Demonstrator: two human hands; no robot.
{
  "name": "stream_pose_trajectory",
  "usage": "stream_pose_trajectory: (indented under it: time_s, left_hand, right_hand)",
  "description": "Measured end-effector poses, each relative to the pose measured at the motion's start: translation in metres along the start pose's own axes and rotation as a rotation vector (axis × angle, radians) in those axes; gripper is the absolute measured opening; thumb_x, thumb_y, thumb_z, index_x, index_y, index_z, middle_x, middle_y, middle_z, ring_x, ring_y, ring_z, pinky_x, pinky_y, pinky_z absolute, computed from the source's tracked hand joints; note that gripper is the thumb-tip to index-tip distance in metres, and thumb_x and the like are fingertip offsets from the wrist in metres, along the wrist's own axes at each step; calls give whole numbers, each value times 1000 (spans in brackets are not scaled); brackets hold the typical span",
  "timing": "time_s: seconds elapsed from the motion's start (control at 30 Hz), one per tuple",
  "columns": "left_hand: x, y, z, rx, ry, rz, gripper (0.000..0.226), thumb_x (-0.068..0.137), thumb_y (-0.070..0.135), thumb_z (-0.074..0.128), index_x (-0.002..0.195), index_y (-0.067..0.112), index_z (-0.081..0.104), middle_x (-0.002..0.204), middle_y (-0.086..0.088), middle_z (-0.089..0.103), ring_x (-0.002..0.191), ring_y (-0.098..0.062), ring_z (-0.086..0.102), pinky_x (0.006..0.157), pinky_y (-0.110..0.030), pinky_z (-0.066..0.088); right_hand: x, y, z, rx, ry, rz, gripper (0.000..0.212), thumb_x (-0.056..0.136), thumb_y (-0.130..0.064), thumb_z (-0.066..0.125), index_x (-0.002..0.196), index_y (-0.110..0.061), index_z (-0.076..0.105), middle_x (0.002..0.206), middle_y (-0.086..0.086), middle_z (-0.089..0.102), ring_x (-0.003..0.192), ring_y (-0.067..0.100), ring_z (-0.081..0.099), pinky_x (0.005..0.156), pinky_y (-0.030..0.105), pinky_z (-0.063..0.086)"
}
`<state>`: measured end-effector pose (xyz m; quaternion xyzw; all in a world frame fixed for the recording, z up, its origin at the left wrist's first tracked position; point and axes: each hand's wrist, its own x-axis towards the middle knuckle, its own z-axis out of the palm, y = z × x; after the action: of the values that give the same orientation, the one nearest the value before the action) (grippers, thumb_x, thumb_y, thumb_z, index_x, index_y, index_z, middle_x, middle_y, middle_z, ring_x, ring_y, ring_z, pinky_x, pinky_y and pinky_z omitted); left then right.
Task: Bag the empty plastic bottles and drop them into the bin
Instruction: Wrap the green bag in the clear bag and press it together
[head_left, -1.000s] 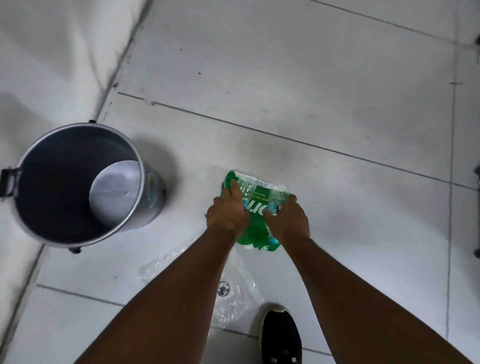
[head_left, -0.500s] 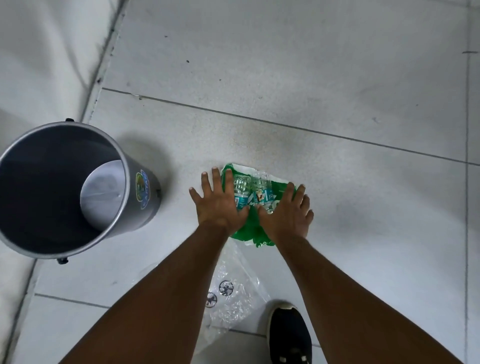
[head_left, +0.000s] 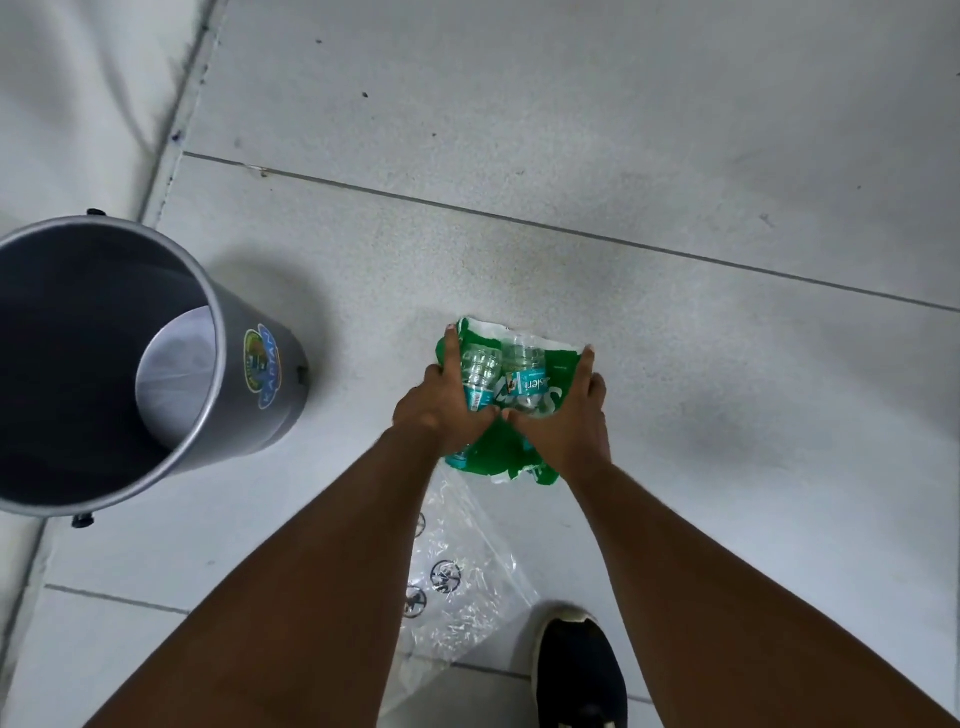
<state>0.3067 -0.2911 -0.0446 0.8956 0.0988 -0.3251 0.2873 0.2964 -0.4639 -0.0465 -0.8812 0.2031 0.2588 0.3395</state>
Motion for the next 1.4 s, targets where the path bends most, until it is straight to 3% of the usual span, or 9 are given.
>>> stream_pose_trajectory:
  time_s: [0.23,0.57,0.7,0.97,1.17,1.4]
  left_hand:
    - [-11,5,8,117,157,5,108,79,60,59,150,33,-17,123,-14,54,95,-32,64,76,-44,53]
    - [-100,17,-10,-4,416,-138,101,80,62,57,150,31,-9,116,-10,54,83,-26,62,60,-36,44]
    - [-156,-7,-3,-98,388,-282,105,79,63,59,149,31,-12,123,-9,51,87,-26,63,66,-43,56]
    - [-238,-66,33,-203,414,-472,106,78,68,59,148,33,-13,132,-7,52,101,-29,65,75,-47,56]
    - [-253,-100,60,-255,451,-552,110,76,67,61,150,33,-12,128,-4,53,96,-26,66,69,-41,55]
    - [-235,-112,95,-367,450,-663,110,78,56,67,151,31,-12,142,-10,46,109,-35,60,76,-50,54]
  right_hand:
    - [-13,-12,10,-161,80,-101,110,77,-48,76,152,-38,-5,146,11,37,112,32,61,80,44,55]
    - [-79,-62,-16,-335,62,-288,102,81,-47,71,151,-38,-4,148,9,35,112,32,58,79,47,56]
    - [-129,-66,-1,-402,-26,-333,107,81,-41,72,150,-39,-9,146,8,36,114,29,54,77,44,55]
    - [-200,-46,55,-467,-166,-383,112,79,-44,73,149,-40,-15,150,5,34,121,27,50,84,46,55]
    - [-214,-30,92,-503,-219,-429,111,80,-43,72,149,-39,-15,153,5,32,126,29,47,89,48,51]
    - [-198,-10,123,-597,-252,-512,115,80,-40,74,150,-35,-16,150,8,36,121,30,49,84,48,55]
